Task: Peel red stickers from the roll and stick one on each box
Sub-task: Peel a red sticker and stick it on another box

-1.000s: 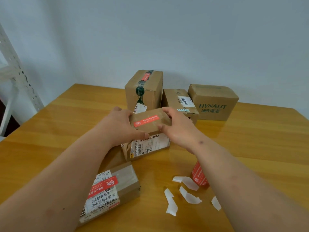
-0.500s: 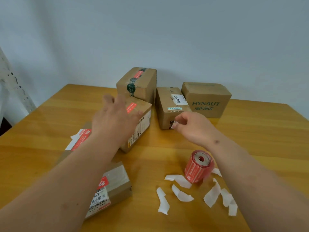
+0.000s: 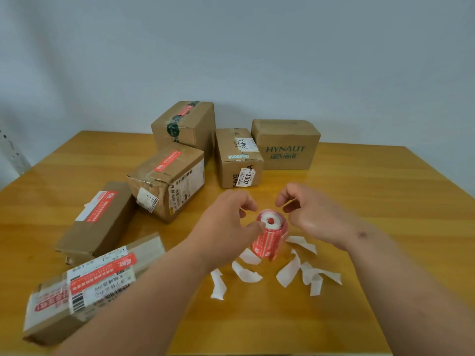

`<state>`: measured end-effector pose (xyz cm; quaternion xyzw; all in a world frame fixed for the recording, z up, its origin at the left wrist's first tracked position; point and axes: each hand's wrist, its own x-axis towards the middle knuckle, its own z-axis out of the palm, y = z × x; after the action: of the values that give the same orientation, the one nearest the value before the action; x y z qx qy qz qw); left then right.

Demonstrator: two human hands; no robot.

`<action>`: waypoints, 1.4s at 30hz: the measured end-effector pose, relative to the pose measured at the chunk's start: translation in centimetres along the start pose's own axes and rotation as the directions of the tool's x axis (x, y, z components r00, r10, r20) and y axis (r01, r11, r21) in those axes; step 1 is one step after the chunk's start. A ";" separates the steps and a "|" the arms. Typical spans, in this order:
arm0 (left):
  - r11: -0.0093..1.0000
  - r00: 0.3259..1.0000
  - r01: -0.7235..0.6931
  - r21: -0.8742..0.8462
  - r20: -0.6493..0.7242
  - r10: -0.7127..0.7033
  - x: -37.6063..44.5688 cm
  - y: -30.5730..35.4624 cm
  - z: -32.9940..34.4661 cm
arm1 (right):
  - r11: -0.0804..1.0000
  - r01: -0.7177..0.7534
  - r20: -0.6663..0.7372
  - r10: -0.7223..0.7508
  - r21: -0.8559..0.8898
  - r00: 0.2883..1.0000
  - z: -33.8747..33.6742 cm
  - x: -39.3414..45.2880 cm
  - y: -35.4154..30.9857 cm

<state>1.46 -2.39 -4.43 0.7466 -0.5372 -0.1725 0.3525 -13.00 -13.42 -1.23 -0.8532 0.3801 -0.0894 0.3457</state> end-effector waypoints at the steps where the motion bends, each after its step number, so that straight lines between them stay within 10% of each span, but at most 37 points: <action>1: 1.000 1.000 -0.012 -0.019 -0.021 0.011 -0.4 0.2 0.5 | 0.999 0.023 0.010 -0.023 -0.023 1.000 0.1 -0.5 0.3; 16: 0.988 0.963 -0.117 0.102 -0.232 0.138 -3.5 1.2 4.8 | 0.956 0.229 -0.182 -0.261 -0.181 0.948 2.9 -3.2 3.1; 25: 0.997 0.980 -0.063 0.045 -0.184 0.070 -3.4 0.6 4.9 | 0.939 0.278 -0.101 -0.302 -0.201 0.948 3.3 -3.5 2.1; 33: 0.889 0.971 0.239 -0.390 0.064 -0.232 -3.6 0.7 2.1 | 0.932 0.259 -0.130 -0.298 -0.255 0.946 2.6 -3.0 1.7; 42: 0.973 0.991 0.130 -0.190 0.045 -0.124 -3.1 0.5 1.3 | 0.892 0.307 -0.089 -0.354 -0.332 0.931 2.6 -2.8 0.4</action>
<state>-0.86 -0.02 -5.41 0.7389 -0.4749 -0.2580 0.4023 -14.10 -10.27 -3.08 -0.9404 0.2629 -0.1480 0.1569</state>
